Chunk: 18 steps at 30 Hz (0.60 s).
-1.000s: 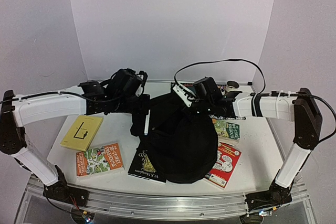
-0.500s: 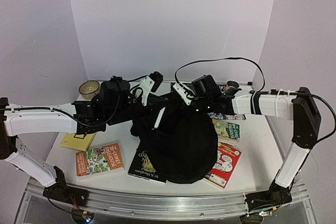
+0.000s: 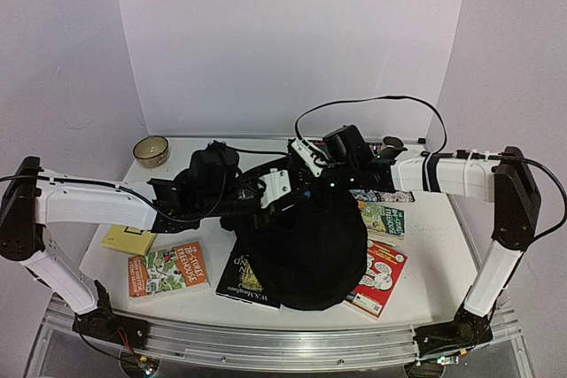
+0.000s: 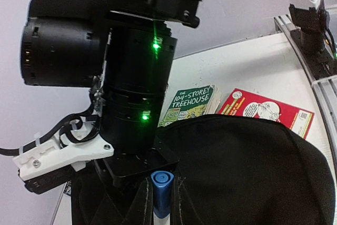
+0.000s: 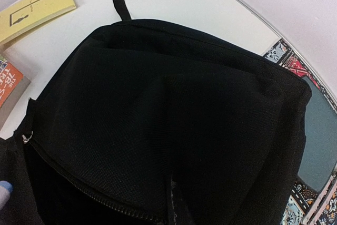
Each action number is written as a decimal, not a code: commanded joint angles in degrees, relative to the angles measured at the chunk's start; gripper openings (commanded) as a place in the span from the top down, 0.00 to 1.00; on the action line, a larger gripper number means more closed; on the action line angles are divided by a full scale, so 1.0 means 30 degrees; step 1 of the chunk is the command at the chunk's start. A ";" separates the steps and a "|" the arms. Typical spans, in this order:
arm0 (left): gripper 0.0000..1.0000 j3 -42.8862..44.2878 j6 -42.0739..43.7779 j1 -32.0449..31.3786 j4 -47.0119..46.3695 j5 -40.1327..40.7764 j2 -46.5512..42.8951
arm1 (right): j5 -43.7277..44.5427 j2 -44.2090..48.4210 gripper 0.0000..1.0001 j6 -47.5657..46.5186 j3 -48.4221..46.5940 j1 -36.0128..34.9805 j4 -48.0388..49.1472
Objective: Pack the student bag
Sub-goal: Place the pen in the upper front pocket of the bag.
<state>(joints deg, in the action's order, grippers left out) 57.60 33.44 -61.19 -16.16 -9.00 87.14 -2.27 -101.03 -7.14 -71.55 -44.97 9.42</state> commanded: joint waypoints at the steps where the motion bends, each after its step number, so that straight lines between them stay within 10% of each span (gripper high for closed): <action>1: 1.00 0.0256 0.2861 -0.0026 -0.0971 -0.0905 0.0821 | -0.0592 0.0248 1.00 0.0396 -0.0934 -0.0021 -0.0442; 18: 1.00 0.1201 0.4920 0.0314 -0.1292 0.3916 0.4224 | -0.1269 0.0117 1.00 0.0549 -0.1206 -0.0107 -0.0654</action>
<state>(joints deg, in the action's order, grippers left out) 58.39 46.57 -61.04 -17.07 -5.29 98.60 -3.84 -101.03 -6.35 -72.27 -44.93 7.86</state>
